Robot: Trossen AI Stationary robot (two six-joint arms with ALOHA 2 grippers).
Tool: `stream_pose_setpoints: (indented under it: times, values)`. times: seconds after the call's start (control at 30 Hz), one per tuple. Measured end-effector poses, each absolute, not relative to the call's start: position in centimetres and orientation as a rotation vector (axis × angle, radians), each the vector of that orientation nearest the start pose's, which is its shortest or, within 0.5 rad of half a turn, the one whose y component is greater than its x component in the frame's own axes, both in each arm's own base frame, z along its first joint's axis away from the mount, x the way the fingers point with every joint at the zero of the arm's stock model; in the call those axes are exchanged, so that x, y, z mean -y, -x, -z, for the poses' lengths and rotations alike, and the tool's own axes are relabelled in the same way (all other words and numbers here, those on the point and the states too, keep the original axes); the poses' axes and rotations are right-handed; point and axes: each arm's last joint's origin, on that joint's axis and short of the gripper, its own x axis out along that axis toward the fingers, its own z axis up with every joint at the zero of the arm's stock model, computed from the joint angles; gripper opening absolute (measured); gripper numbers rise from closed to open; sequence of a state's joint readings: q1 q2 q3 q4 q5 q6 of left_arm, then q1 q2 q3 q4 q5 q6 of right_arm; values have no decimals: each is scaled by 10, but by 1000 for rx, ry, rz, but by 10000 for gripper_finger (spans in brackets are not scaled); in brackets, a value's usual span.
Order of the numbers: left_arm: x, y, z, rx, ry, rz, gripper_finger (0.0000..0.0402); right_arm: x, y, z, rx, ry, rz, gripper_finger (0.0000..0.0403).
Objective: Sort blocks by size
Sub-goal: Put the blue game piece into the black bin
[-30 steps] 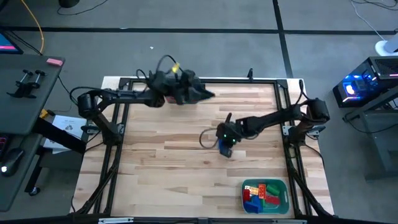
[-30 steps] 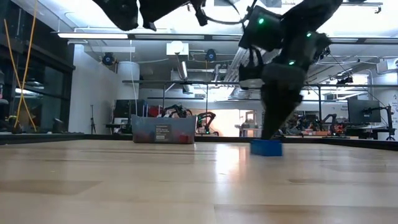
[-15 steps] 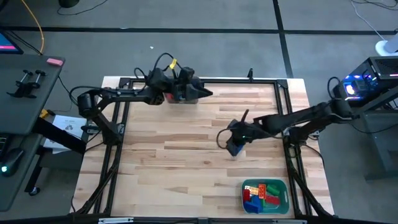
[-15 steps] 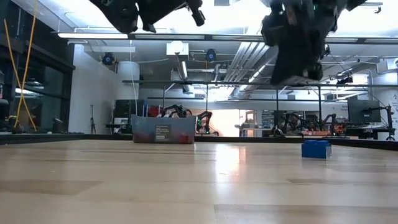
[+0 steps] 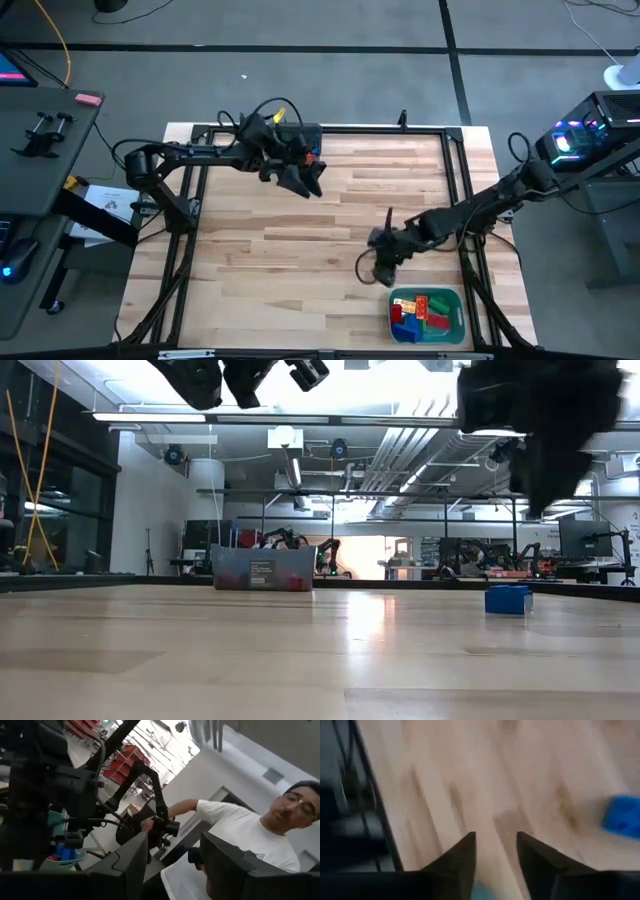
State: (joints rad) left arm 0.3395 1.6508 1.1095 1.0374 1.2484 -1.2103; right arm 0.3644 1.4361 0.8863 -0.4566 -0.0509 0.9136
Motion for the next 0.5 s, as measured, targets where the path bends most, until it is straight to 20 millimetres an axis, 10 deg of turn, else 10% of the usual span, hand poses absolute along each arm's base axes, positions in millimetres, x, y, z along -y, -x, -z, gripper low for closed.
stream_pose_setpoints:
  times: [0.3, 0.5]
  values:
    - [-67, -351, -321, -194, 726, 928, 171, -91, -246, -194, -1295, -310, -145, 227]
    - [-62, -368, -277, -291, 842, 305, 170, -68, -243, -191, -1340, 2, -181, 234]
